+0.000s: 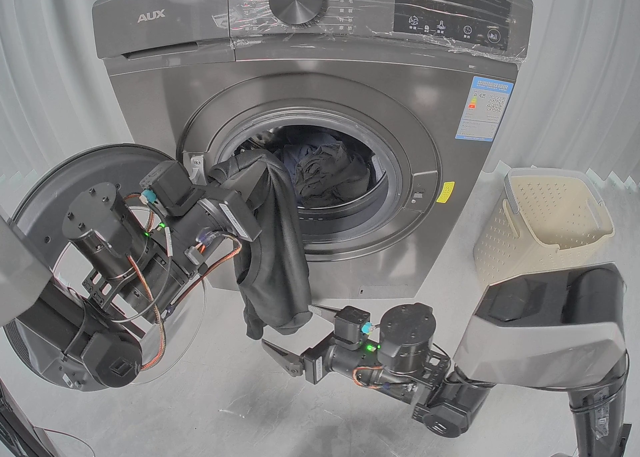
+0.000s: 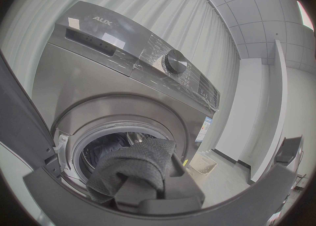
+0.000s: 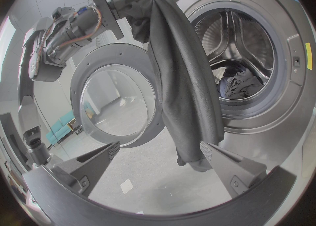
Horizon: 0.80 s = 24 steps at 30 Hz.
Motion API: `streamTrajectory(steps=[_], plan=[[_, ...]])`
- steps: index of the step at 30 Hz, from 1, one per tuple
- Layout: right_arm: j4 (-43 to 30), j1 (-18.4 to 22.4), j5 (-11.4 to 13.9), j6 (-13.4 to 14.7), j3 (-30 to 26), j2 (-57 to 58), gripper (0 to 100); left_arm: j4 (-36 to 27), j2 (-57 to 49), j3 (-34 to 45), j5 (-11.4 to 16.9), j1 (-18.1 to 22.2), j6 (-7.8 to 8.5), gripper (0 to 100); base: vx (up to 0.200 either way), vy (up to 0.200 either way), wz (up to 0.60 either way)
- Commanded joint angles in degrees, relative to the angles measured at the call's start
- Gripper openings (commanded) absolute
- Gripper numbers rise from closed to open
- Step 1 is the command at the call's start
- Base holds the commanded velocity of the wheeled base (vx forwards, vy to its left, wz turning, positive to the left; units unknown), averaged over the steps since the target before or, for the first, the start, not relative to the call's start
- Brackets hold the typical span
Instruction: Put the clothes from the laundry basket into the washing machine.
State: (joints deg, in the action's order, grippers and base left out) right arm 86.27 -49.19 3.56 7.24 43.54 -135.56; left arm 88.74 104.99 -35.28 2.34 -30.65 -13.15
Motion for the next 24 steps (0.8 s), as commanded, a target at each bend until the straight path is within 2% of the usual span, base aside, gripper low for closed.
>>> streamTrajectory(steps=[1, 4, 15, 21, 23, 24], plan=[[-1.3, 0.1, 0.0, -0.6, 11.3, -9.8, 100, 0.0, 0.1, -0.1, -0.3, 0.0, 0.06, 0, 0.000, 0.000, 0.00], [-3.2, 0.4, 0.0, -0.6, 16.6, -12.2, 100, 0.0, 0.1, -0.1, -0.3, 0.1, 0.32, 0, 0.000, 0.000, 0.00], [-7.3, 1.3, -0.1, -2.5, 27.7, -16.4, 100, 0.0, 0.0, -0.1, -0.3, 0.1, 0.32, 0, 0.000, 0.000, 0.00], [-9.1, 4.6, -3.7, -2.3, 33.9, -18.4, 100, 0.0, 0.0, -0.1, -0.4, 0.0, 0.32, 0, 0.000, 0.000, 0.00], [-9.2, 4.7, -3.8, -2.3, 34.1, -18.4, 100, 0.0, 0.0, -0.1, -0.4, 0.0, 0.32, 0, 0.000, 0.000, 0.00], [-10.0, 6.5, -5.2, -2.1, 36.0, -18.9, 100, 0.0, 0.0, -0.1, -0.3, 0.1, 0.32, 0, 0.000, 0.000, 0.00]])
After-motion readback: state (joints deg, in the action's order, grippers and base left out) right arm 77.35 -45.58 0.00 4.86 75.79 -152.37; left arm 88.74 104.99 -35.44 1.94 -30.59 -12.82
